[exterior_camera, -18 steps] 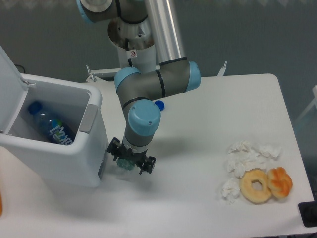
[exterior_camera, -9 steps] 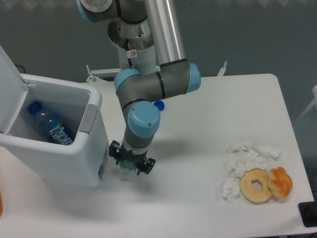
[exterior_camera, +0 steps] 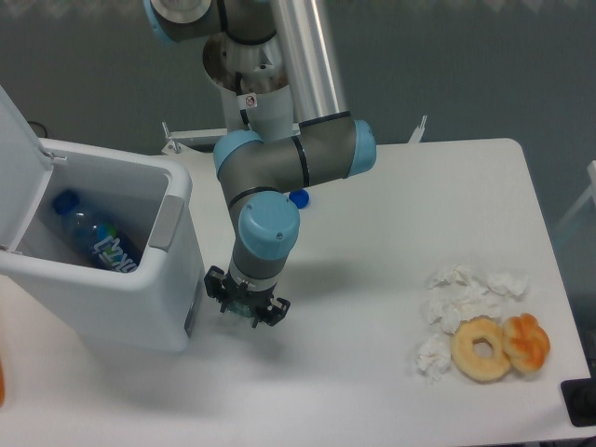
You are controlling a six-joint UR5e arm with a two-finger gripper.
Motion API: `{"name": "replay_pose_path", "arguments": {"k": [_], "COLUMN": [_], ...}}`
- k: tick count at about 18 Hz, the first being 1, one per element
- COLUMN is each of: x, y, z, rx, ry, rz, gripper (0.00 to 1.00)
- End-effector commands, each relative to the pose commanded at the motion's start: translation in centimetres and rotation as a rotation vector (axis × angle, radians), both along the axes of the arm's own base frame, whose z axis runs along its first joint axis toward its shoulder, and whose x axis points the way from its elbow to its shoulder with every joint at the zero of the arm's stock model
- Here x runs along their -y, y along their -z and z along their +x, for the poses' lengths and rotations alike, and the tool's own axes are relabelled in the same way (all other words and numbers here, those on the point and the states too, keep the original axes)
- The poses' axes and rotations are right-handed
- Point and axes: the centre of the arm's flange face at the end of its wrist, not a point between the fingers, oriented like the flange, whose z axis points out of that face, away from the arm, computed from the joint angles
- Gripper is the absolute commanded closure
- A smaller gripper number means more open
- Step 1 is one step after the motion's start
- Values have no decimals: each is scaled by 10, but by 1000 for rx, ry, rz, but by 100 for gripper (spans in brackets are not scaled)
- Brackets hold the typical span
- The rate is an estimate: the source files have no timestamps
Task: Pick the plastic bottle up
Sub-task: 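Lift the grasped bottle upright off the table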
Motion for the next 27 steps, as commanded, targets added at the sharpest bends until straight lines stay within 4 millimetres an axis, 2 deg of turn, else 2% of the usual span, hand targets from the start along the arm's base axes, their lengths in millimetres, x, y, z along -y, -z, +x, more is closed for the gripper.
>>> {"name": "replay_pose_path", "arguments": {"k": [6,10,13,17,20,23,25,27], "x": [-1,-8,-14,3,9,15,13,20], "y": [-7,-32,-62,-109,-132,-173,-193,-207], "z": [-6,-21,-36,-54,-62,-76,-84,-97], "rx": [-39,-106,-155,-243,-282,-338,-353,-368], "ry": [11,13,30,103,141,129,122,101], "rz": [-11,0,46,92,116,156,164,171], "gripper": [41,40,40,41,42,42,44,45]}}
